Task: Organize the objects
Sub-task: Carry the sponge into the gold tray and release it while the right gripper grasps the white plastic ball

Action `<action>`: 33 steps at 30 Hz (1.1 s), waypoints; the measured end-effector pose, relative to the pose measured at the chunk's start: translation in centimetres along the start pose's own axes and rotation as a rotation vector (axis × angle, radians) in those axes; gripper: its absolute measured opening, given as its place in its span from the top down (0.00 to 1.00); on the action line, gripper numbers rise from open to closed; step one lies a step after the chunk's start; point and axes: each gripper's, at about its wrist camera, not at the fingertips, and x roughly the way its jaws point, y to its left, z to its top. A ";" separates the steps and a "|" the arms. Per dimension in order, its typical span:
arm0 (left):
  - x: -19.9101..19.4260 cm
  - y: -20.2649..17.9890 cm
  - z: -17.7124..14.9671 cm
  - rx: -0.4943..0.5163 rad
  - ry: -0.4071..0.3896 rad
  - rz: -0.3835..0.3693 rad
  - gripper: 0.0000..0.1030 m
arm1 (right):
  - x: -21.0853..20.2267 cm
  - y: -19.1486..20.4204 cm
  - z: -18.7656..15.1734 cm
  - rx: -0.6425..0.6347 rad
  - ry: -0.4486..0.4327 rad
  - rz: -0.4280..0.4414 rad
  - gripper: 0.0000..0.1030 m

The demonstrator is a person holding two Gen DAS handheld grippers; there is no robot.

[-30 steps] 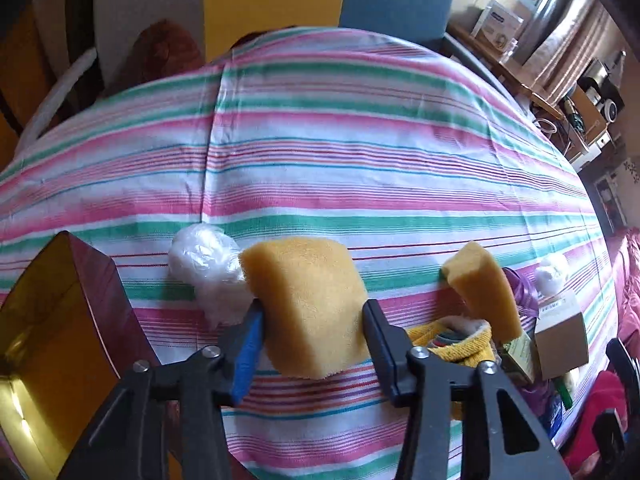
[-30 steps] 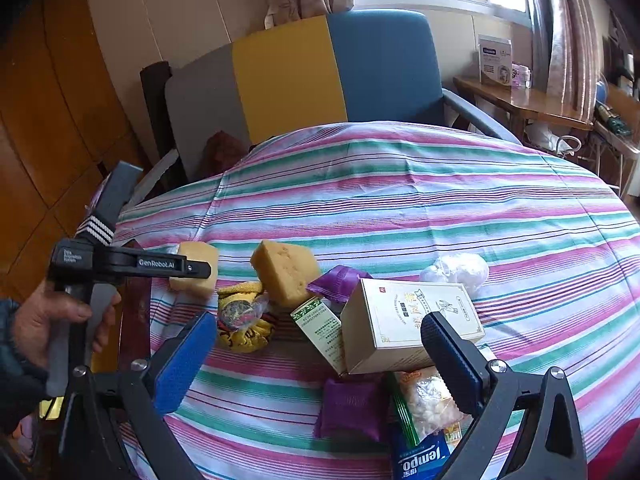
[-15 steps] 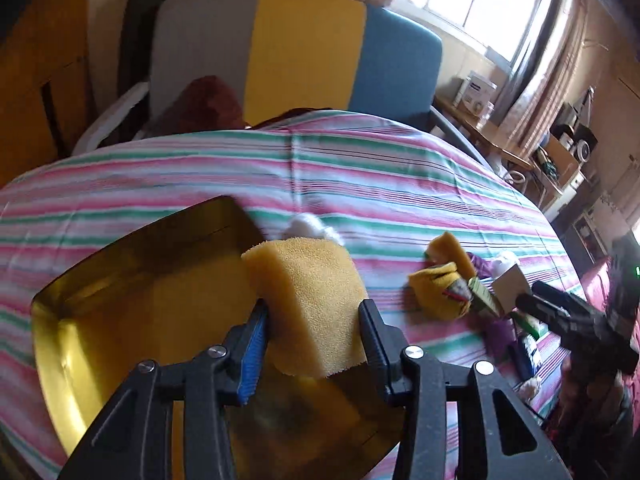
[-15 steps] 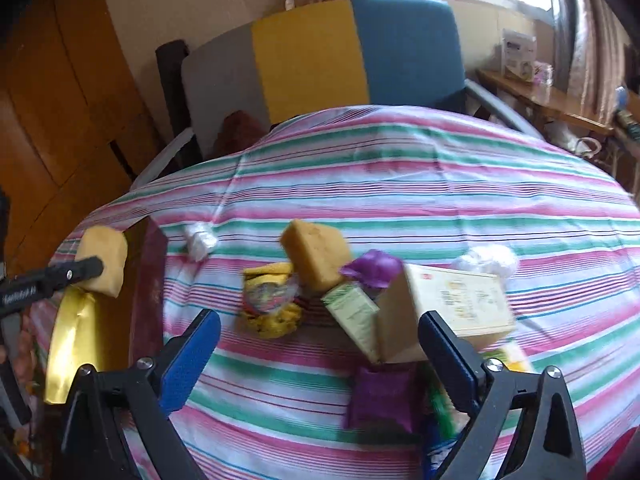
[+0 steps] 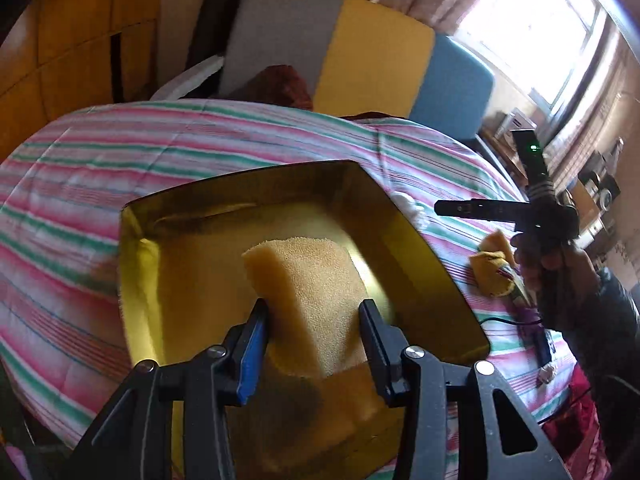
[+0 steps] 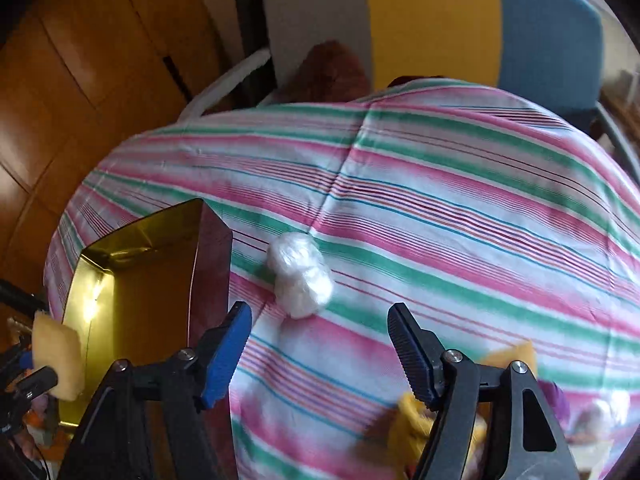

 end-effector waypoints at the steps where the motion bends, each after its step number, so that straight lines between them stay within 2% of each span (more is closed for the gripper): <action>1: 0.1 0.6 0.0 -0.009 0.002 0.012 0.56 | 1.1 0.2 0.5 -0.009 0.023 0.002 0.30; 4: 0.8 2.0 0.8 -0.024 0.007 0.052 0.56 | 3.8 0.8 1.6 -0.034 0.080 0.000 0.30; 6: 1.6 2.9 1.6 -0.035 0.020 0.091 0.56 | 5.0 0.9 1.8 -0.042 0.109 0.008 0.36; 8: 2.4 3.8 2.5 -0.038 0.014 0.131 0.55 | 6.4 1.1 1.8 -0.057 0.145 -0.013 0.62; 15: 5.5 6.3 4.5 -0.031 0.024 0.279 0.52 | 5.1 0.8 0.3 -0.084 0.110 -0.067 0.63; 19: 6.4 7.2 4.5 -0.041 0.035 0.321 0.49 | 4.4 0.0 -0.5 -0.063 0.106 -0.070 0.63; 22: 6.1 7.7 4.4 -0.067 0.032 0.306 0.40 | 4.5 -0.2 -0.6 -0.058 0.111 -0.081 0.63; 23: 5.8 7.8 4.3 -0.072 0.027 0.303 0.34 | 4.6 -0.1 -0.6 -0.057 0.111 -0.085 0.63; 26: 4.5 7.8 4.0 -0.084 0.005 0.280 0.29 | 4.6 -0.1 -0.7 -0.047 0.111 -0.099 0.63; 29: 2.9 7.8 4.0 -0.089 -0.034 0.279 0.28 | 3.8 -0.2 -1.1 -0.039 0.103 -0.132 0.63; 33: -0.7 7.1 2.5 -0.104 -0.099 0.254 0.27 | 1.8 0.1 -1.6 -0.006 0.055 -0.139 0.63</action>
